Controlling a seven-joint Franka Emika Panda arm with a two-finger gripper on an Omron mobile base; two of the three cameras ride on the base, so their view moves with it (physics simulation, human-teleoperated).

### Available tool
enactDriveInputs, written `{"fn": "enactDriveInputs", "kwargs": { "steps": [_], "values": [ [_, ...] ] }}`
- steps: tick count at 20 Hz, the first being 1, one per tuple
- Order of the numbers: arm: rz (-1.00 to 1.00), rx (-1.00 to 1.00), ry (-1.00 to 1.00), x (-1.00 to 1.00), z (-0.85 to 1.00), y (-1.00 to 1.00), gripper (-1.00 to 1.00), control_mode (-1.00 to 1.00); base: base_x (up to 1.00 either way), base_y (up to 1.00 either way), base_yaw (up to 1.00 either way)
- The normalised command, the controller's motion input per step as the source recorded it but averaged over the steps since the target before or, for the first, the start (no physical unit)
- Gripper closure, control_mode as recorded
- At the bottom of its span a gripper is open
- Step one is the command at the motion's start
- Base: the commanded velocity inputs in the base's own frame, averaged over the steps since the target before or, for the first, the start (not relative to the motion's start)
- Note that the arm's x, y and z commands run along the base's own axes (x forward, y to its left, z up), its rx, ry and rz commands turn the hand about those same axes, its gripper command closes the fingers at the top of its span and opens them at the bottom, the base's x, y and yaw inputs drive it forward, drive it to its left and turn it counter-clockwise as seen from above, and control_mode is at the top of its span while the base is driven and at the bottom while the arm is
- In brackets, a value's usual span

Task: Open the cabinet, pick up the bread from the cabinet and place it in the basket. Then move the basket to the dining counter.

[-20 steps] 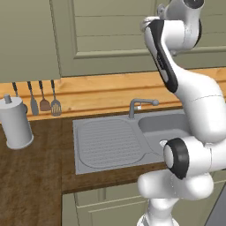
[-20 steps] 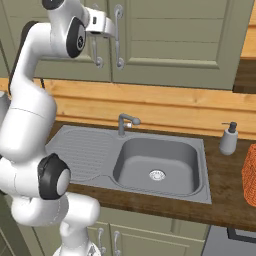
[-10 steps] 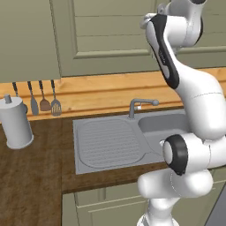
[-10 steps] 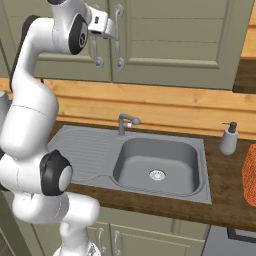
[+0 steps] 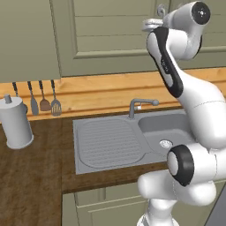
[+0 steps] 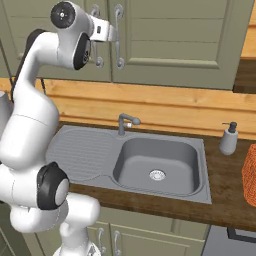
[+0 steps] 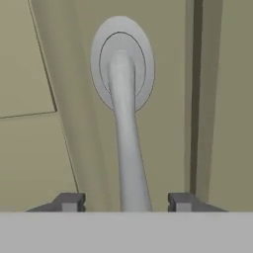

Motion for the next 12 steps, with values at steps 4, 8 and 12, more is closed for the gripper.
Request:
{"fn": "enactDriveInputs", "kwargs": {
  "steps": [4,8,12],
  "values": [
    [0.00,0.00,0.05,0.44,0.00,0.00,1.00,-1.00,0.00,0.00,0.00],
    [-0.02,0.00,0.10,0.00,0.04,0.00,1.00,-1.00,0.00,0.00,0.00],
    [-0.20,0.00,0.07,-0.64,0.00,0.23,1.00,-1.00,0.00,0.00,0.00]
  ]
}}
